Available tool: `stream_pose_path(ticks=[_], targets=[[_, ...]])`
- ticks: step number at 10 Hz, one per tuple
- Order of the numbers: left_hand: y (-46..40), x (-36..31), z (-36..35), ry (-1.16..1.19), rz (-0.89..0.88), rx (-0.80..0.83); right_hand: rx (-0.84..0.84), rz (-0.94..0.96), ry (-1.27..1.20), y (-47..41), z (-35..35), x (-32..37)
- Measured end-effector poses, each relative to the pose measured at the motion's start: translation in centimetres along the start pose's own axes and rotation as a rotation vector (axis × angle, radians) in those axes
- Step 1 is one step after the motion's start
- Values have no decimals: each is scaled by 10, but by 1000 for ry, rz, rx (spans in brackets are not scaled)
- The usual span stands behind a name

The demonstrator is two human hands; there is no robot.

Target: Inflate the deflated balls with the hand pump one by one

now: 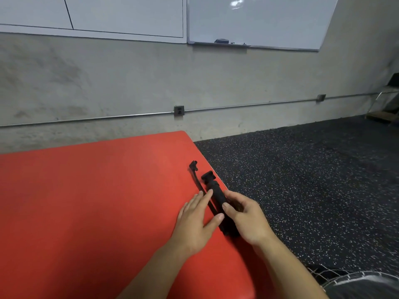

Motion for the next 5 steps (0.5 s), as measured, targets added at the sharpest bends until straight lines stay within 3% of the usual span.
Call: stream_pose_path(ticks=[3, 5], targets=[[58, 9, 78, -21, -16, -65, -23, 96, 93, 45, -21, 57], [105, 26, 174, -67, 25, -149, 62, 286, 180, 71, -80, 118]])
Point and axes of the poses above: each hand's wrist, its own y-axis away from the middle knuckle, its own z-axis out of the back of the hand, x = y × z, the point moved 9 cm from there along -y, towards the middle knuckle, and after that the axes turned 9 degrees about -y, right-handed, at the moved point
